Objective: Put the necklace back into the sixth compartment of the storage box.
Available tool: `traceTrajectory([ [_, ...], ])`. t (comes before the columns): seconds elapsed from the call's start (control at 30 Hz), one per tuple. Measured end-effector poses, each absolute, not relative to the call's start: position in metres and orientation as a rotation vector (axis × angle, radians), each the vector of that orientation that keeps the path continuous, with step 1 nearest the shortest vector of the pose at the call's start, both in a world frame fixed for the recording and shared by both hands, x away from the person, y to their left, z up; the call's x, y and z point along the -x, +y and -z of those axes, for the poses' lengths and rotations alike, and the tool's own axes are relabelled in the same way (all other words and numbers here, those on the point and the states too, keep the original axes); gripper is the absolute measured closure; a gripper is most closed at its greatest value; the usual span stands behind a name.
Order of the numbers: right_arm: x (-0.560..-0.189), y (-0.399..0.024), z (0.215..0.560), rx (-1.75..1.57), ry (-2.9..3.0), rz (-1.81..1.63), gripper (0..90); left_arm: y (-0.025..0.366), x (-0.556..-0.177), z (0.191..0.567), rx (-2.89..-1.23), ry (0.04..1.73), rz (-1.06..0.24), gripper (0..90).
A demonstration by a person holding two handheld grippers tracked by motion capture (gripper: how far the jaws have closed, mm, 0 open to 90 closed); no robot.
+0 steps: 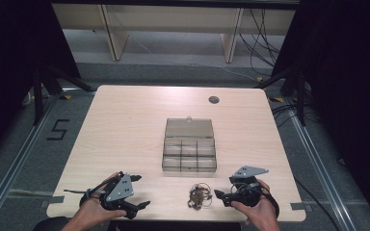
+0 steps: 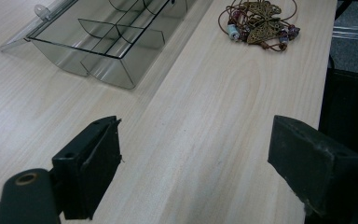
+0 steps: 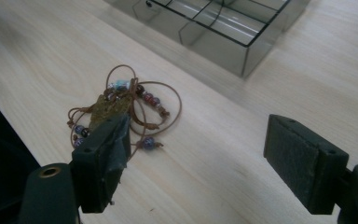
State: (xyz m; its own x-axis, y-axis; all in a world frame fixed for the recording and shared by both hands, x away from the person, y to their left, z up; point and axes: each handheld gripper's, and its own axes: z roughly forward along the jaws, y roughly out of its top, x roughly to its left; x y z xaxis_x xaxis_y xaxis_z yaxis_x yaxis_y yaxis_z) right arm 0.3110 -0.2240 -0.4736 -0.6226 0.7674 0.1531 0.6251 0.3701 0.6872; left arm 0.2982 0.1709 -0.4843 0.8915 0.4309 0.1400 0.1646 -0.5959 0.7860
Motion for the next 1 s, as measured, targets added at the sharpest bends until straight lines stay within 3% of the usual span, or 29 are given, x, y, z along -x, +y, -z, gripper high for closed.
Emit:
traceTrajectory([
  [0.43,-0.319,-0.196,0.461,-1.16,2.584,-0.985,23.3,0.17,-0.297,0.484,-2.208,0.419,-0.401,16.3],
  [1.0,-0.325,-0.166,0.472,-1.053,2.735,-0.884,27.5,0.17,-0.297,0.484,-2.209,0.415,-0.398,16.3],
])
